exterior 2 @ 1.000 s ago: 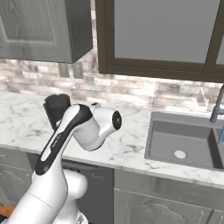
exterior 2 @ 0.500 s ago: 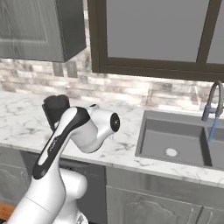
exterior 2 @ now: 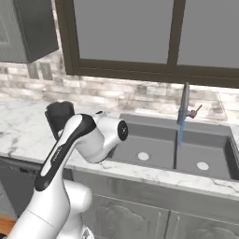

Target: Turn on the sink faucet and place the jug under the water for a few seconds to fill it up.

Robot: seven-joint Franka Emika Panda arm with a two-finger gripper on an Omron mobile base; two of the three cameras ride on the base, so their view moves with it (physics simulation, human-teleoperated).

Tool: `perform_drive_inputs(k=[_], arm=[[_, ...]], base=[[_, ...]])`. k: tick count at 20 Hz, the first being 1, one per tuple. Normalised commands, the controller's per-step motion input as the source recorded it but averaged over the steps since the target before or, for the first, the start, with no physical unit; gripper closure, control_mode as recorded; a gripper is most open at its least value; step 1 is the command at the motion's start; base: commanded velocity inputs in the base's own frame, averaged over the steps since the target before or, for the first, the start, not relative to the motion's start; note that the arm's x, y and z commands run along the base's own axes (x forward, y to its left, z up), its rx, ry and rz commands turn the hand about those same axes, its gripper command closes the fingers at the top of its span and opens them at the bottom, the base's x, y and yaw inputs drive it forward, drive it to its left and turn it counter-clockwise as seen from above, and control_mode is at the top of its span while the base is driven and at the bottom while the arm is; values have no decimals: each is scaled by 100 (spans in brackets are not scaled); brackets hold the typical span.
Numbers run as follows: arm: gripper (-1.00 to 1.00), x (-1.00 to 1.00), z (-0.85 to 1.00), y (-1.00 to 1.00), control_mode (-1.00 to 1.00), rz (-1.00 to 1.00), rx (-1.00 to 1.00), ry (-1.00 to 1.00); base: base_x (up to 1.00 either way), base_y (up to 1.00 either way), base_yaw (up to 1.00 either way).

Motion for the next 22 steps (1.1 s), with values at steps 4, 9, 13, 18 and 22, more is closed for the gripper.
perform_drive_inputs(k=[4,9,13,18,22], arm=[[100,0,0,0,100,0,0,0],[100,0,0,0,100,0,0,0],[100,0,0,0,100,0,0,0],[100,0,0,0,100,0,0,0],[100,0,0,0,100,0,0,0]], base=[[0,-92,0],[0,-89,0],[0,-78,0],[0,-55,0],[0,-39,0]])
